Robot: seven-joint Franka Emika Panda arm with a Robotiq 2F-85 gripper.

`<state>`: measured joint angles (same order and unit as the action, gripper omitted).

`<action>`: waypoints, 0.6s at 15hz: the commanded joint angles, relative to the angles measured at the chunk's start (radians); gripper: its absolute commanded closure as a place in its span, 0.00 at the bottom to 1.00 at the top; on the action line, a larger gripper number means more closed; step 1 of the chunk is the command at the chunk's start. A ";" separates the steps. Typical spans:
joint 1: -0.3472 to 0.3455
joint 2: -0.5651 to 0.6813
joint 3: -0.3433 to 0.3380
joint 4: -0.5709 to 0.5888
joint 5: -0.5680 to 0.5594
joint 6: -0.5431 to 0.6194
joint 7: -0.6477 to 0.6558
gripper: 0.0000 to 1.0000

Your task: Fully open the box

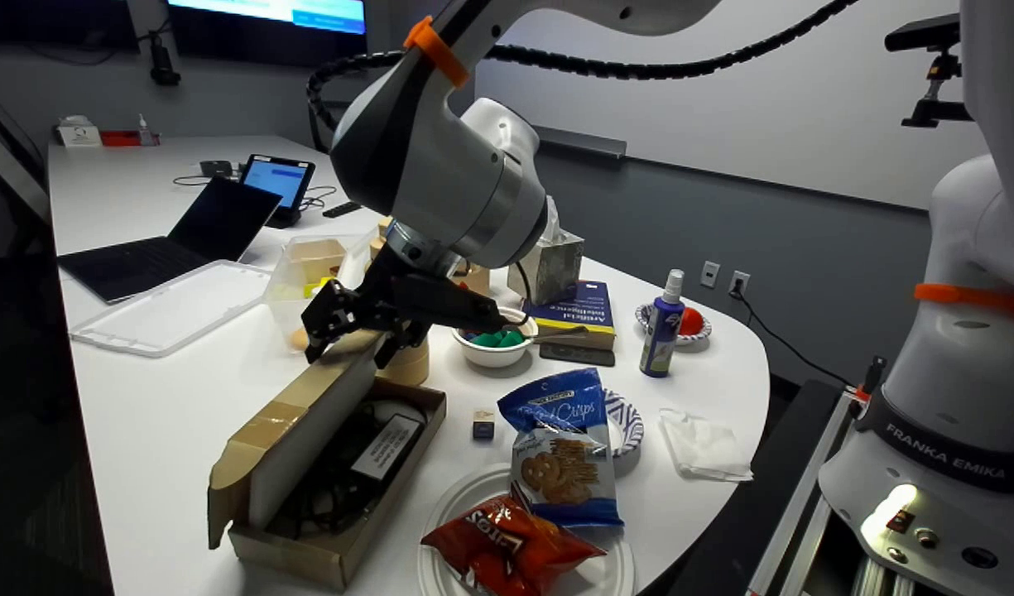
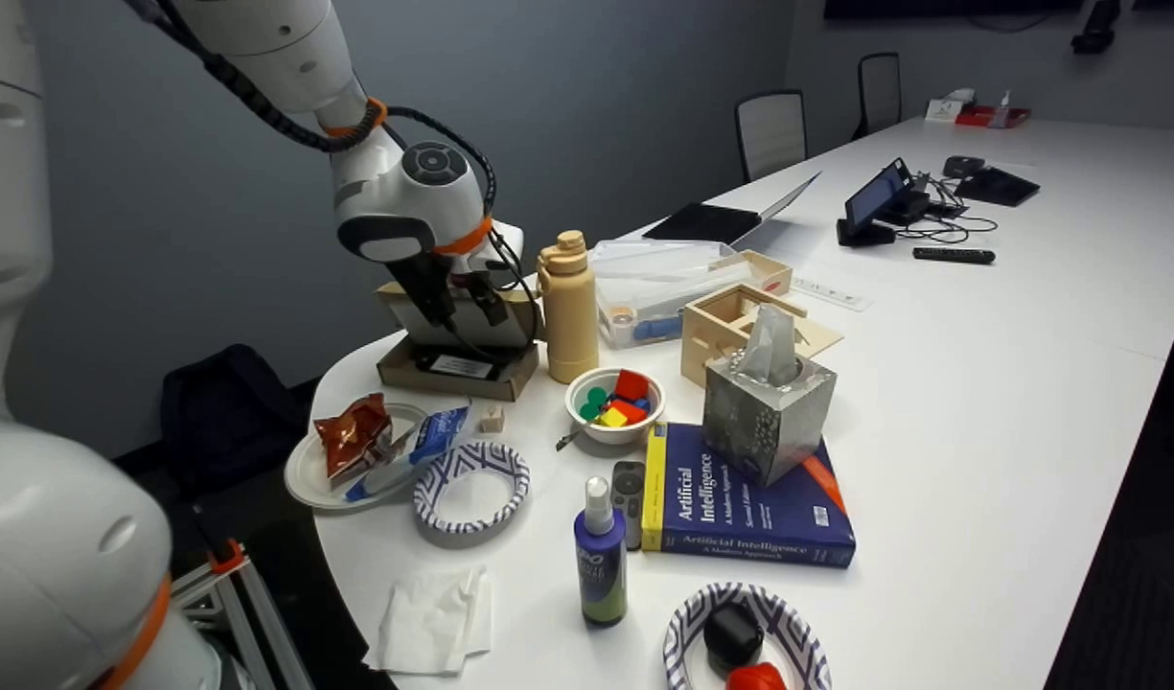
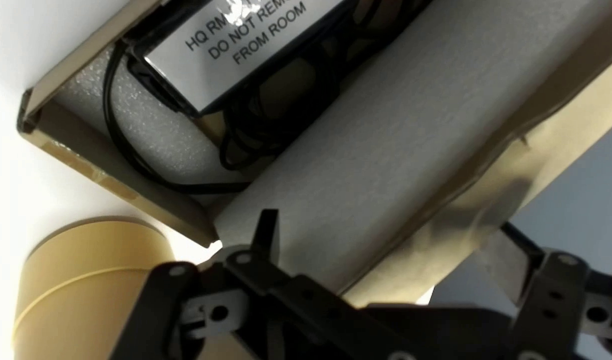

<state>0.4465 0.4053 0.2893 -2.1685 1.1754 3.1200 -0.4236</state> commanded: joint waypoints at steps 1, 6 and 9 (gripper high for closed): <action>0.109 0.052 -0.095 0.035 -0.136 0.026 0.127 0.00; 0.235 0.069 -0.237 0.052 -0.360 0.007 0.331 0.00; 0.318 0.063 -0.324 0.073 -0.397 -0.005 0.385 0.00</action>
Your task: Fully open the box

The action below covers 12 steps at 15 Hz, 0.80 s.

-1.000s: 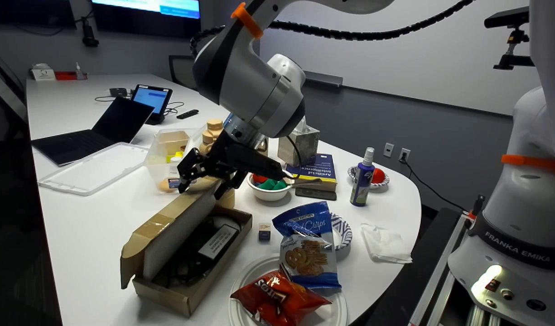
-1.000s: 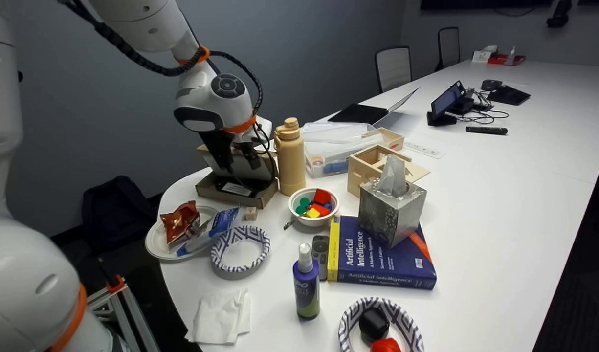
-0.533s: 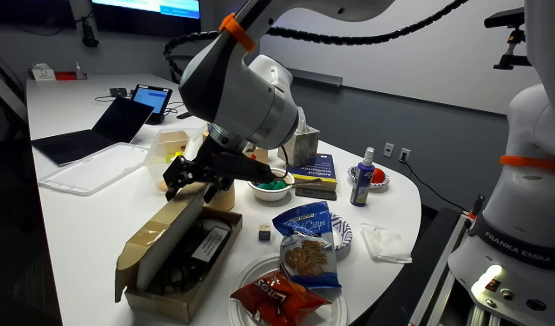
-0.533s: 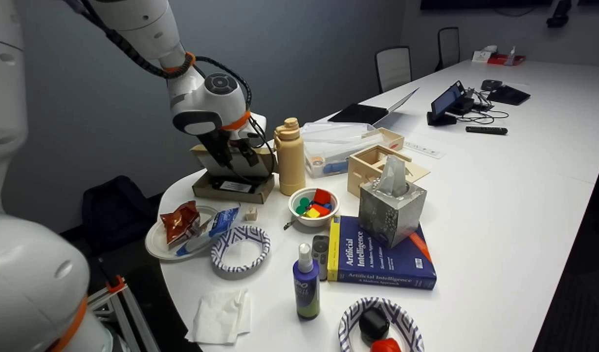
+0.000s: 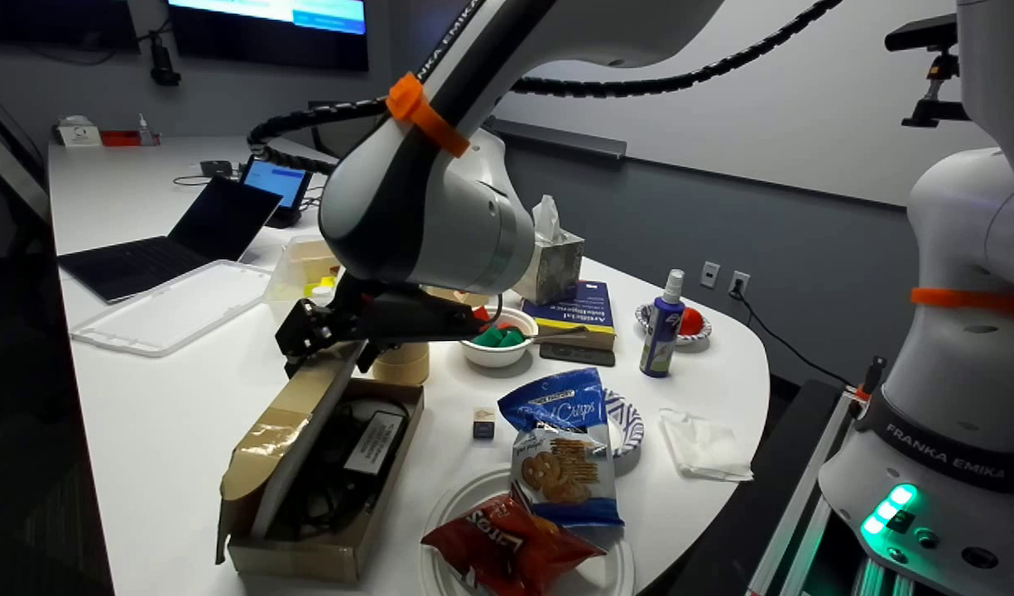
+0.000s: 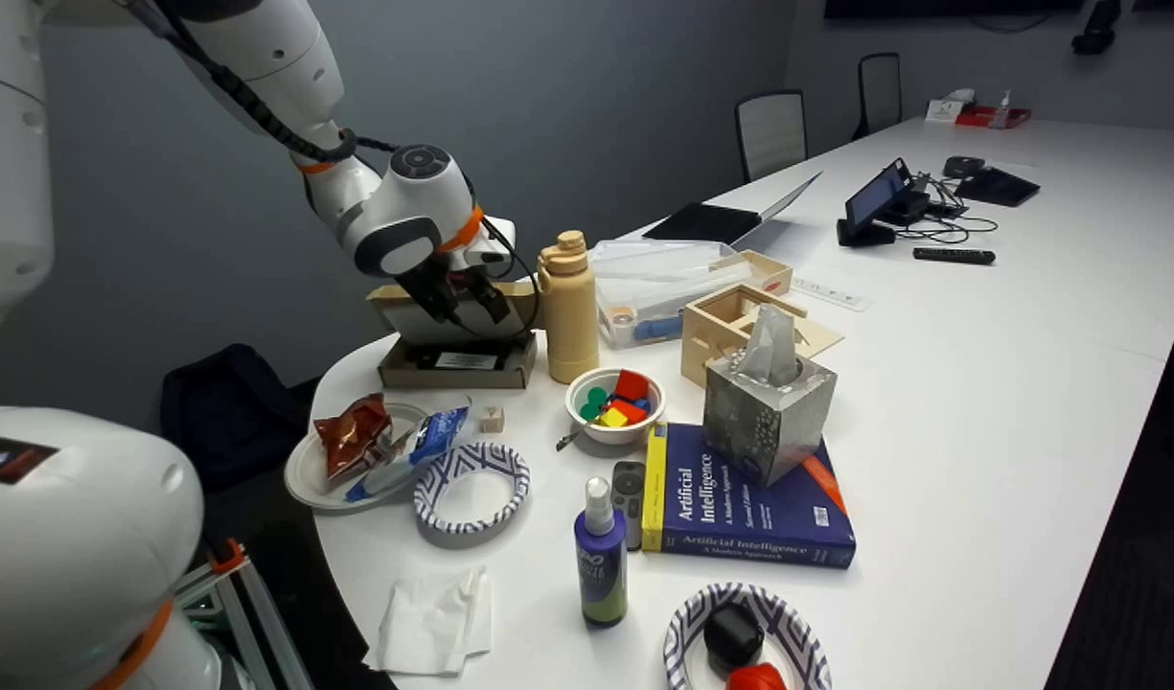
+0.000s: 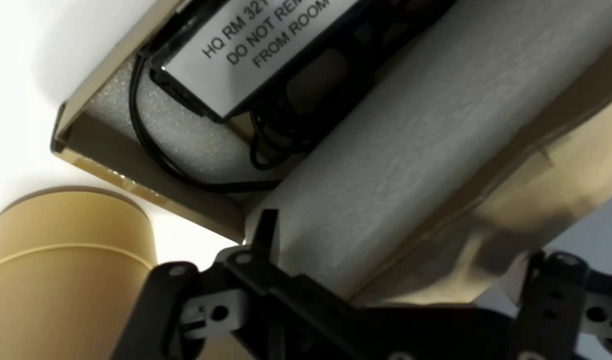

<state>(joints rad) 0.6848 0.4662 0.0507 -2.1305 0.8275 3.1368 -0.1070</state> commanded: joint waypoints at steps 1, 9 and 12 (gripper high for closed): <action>0.105 -0.001 -0.108 0.042 -0.056 -0.026 0.084 0.00; 0.250 0.029 -0.254 0.123 -0.099 -0.050 0.154 0.00; 0.286 0.061 -0.289 0.165 -0.121 -0.085 0.172 0.00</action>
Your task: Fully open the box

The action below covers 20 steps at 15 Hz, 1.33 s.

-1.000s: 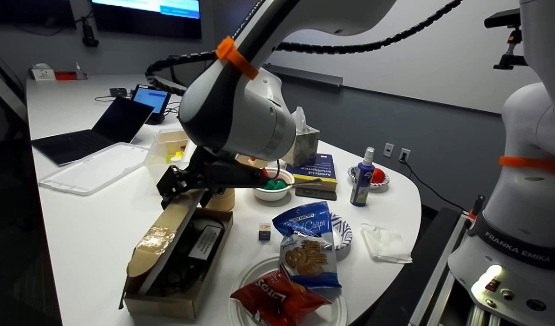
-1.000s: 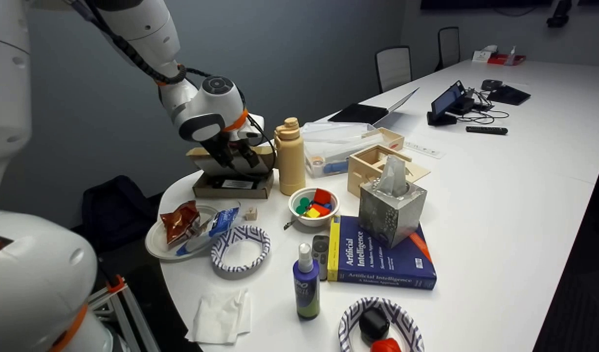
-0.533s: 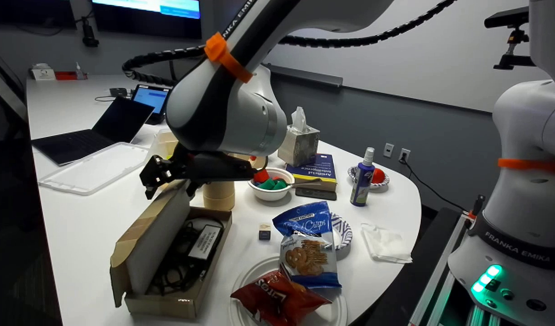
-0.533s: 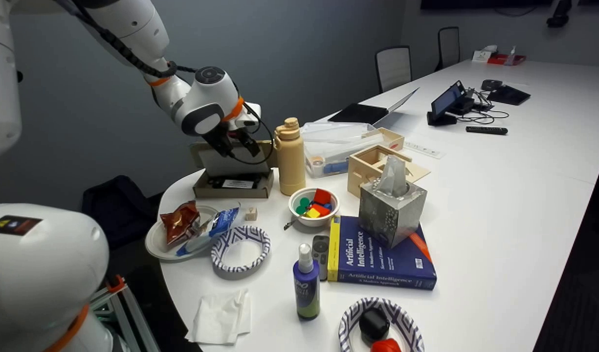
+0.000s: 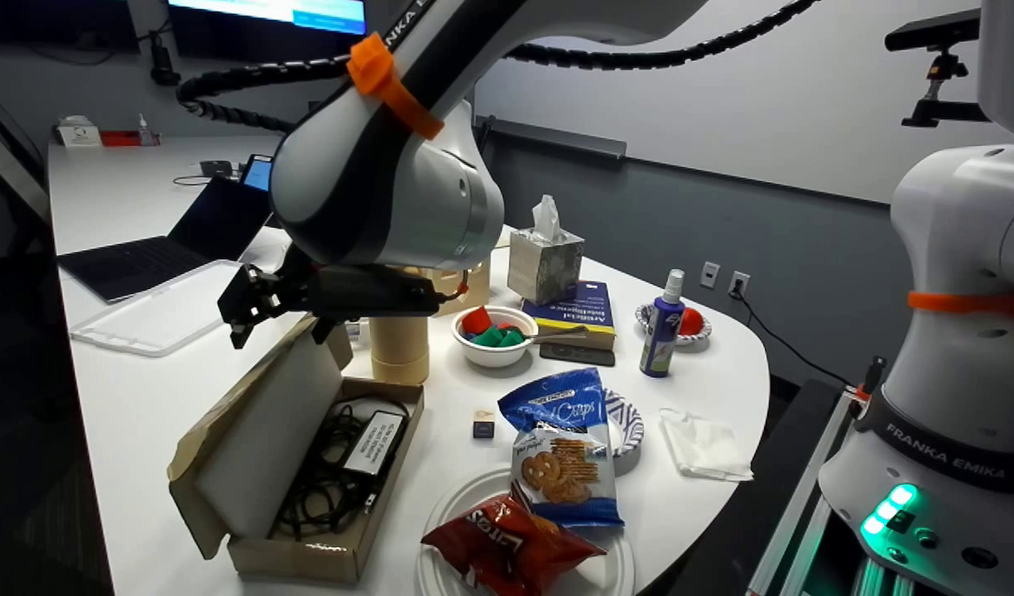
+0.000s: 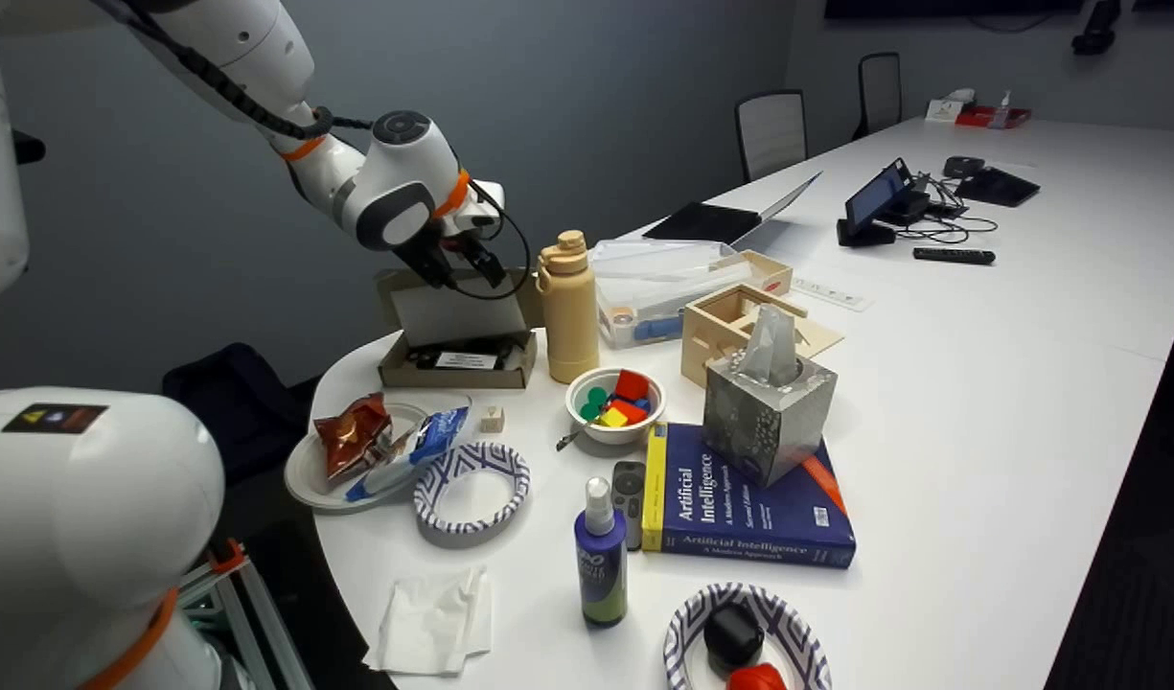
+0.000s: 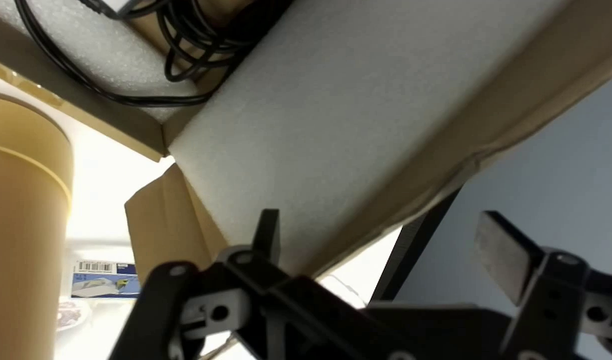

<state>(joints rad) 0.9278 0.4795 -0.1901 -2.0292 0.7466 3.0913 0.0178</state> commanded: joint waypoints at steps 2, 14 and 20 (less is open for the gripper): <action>0.067 0.076 -0.070 0.094 -0.056 -0.070 0.061 0.00; -0.015 0.234 0.017 0.308 -0.484 -0.236 0.364 0.00; -0.088 0.280 0.096 0.390 -0.587 -0.394 0.419 0.00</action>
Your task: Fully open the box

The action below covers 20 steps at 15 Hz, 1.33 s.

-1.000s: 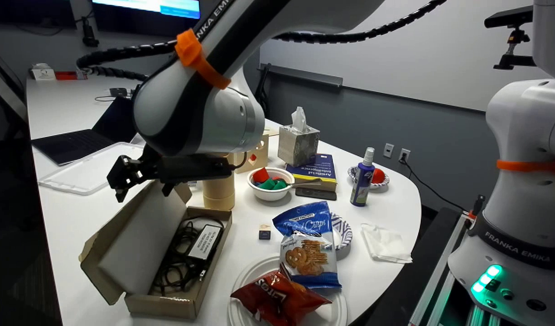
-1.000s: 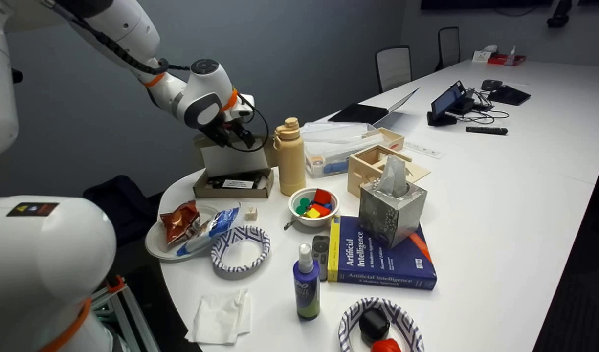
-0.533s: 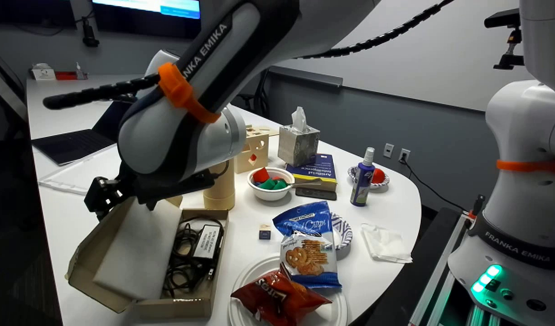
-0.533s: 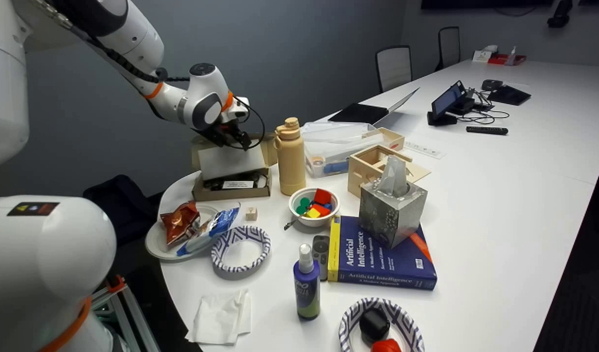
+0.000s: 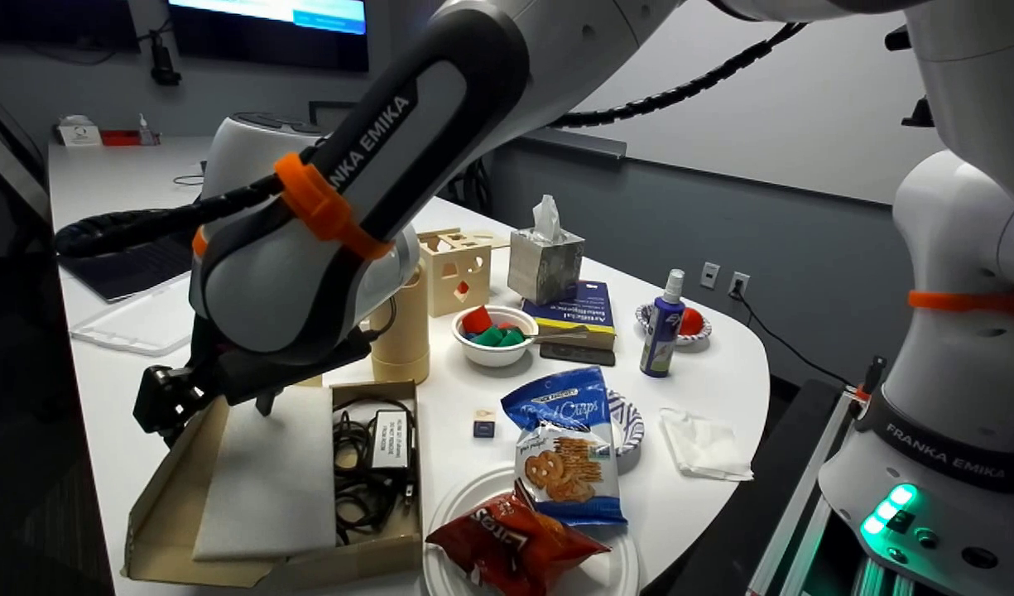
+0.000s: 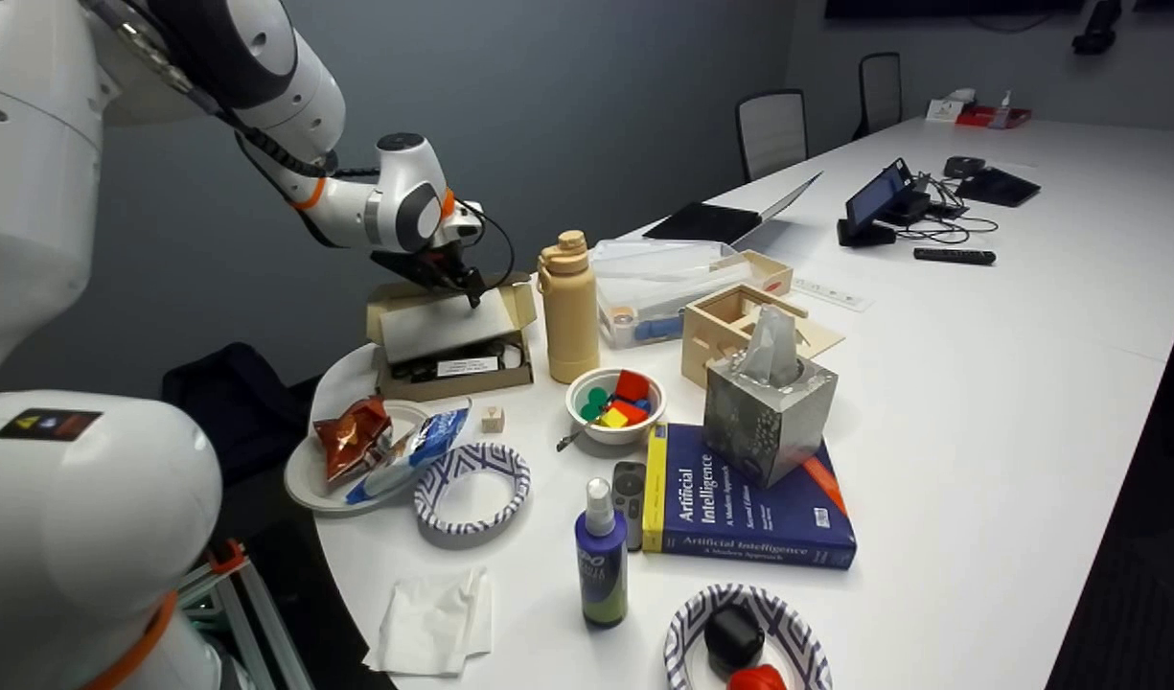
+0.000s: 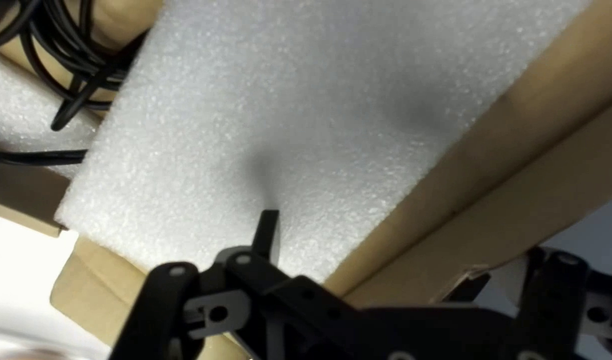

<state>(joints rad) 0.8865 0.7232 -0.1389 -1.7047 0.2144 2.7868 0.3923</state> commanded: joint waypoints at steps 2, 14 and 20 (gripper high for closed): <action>-0.072 0.046 0.070 0.082 -0.068 -0.144 0.053 0.00; -0.169 0.115 0.178 0.135 -0.087 -0.303 0.059 0.00; -0.179 0.146 0.199 0.166 -0.094 -0.343 0.056 0.00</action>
<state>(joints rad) 0.7277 0.8317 0.0325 -1.5868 0.1506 2.4859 0.4206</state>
